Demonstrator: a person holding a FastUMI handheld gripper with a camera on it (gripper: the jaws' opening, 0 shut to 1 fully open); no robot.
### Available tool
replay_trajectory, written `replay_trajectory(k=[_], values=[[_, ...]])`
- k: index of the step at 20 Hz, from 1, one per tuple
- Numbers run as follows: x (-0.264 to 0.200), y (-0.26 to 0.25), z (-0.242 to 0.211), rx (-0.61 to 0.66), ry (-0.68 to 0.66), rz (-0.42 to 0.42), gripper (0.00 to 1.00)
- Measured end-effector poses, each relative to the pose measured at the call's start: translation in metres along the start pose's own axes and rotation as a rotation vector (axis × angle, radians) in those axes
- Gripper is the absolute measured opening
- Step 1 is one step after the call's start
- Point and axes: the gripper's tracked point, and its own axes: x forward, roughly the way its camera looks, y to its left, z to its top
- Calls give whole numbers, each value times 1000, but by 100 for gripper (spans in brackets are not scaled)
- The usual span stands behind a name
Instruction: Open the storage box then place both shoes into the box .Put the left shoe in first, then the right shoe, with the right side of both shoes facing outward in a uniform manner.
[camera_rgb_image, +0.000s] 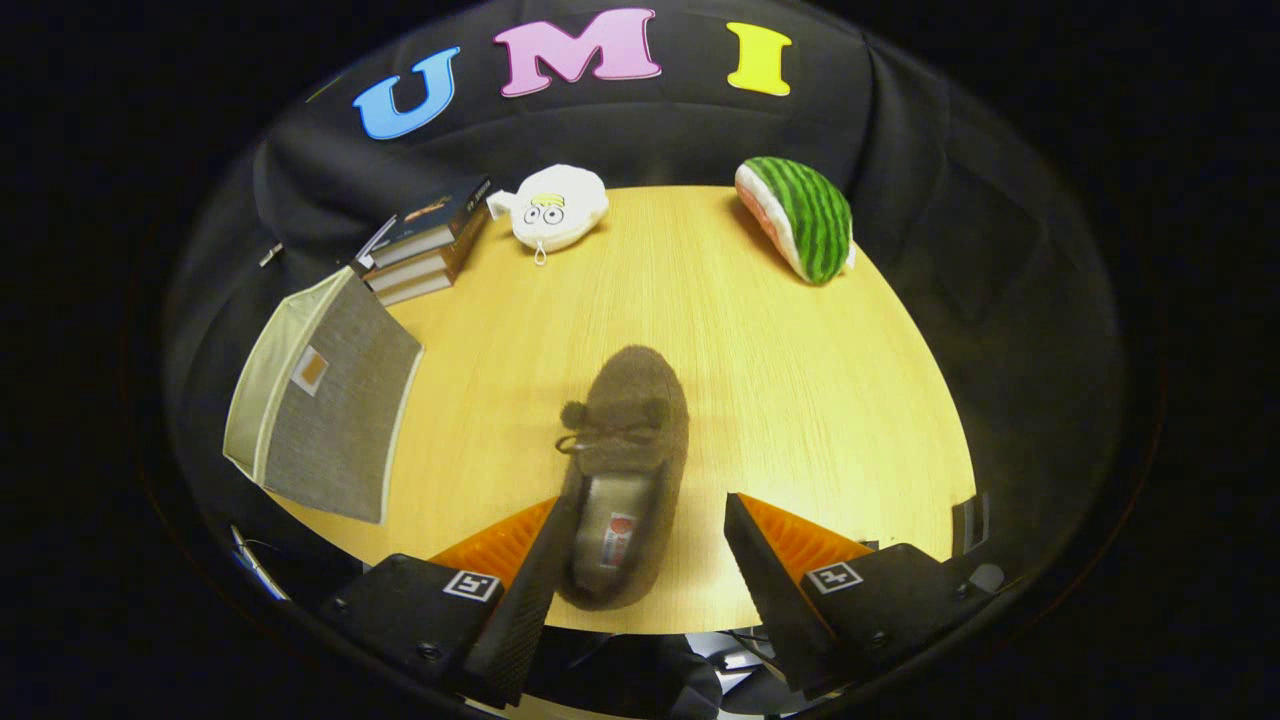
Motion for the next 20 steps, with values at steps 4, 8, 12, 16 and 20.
replay_trajectory(k=[4, 8, 12, 16, 20], values=[[32, -8, -8, -86, 18, -8, 88], [66, -11, 7, -81, 11, -16, 73], [90, -12, 21, -60, 8, -25, 64], [89, -26, 25, -46, 2, -106, 19], [73, -25, 24, -2, 13, -86, 13]])
